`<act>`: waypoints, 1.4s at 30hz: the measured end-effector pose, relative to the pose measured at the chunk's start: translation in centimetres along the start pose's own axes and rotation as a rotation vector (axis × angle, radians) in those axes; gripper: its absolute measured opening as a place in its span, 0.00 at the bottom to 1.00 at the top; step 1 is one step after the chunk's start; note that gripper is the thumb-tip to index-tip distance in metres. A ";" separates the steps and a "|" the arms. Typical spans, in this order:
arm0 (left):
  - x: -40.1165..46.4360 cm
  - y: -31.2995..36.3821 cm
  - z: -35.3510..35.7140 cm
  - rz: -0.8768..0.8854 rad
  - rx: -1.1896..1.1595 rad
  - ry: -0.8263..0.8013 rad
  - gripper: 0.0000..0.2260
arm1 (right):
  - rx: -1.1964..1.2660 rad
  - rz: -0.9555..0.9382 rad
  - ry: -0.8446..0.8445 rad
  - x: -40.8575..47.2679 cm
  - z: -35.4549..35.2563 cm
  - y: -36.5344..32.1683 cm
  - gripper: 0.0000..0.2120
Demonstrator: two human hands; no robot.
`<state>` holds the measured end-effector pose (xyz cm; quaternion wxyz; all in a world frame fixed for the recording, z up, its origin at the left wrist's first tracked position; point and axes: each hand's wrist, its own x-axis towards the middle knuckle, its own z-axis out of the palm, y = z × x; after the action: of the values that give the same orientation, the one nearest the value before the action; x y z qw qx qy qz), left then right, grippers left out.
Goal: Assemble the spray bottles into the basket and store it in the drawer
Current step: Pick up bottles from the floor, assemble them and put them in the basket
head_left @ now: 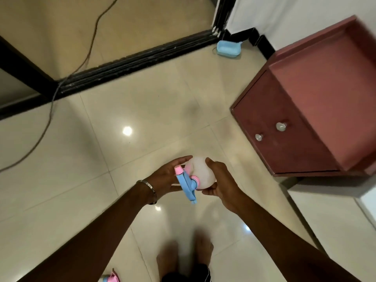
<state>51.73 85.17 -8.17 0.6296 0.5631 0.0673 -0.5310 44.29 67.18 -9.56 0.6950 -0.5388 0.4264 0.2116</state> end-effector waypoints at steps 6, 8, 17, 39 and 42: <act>-1.8 3.1 6.6 0.044 0.063 -0.113 0.22 | 0.136 -0.033 0.048 -7.0 -4.7 -2.4 0.29; -2.2 4.3 9.7 0.048 0.083 -0.165 0.25 | 0.185 -0.047 0.075 -9.7 -7.1 -3.1 0.28; -1.5 7.6 27.8 0.101 0.119 -0.244 0.20 | 0.171 -0.232 0.275 -22.4 -20.5 -5.6 0.16; 9.2 6.7 67.1 0.341 0.798 -0.229 0.16 | 0.491 -0.450 0.693 -32.4 -53.1 -3.9 0.19; 11.9 6.0 70.5 0.413 0.842 -0.208 0.17 | 0.506 -0.419 0.712 -30.5 -57.0 -4.0 0.19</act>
<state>25.11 21.90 12.66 0.4425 0.7146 -0.3304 -0.4294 9.87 17.96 14.62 0.6428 -0.4659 0.5583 -0.2408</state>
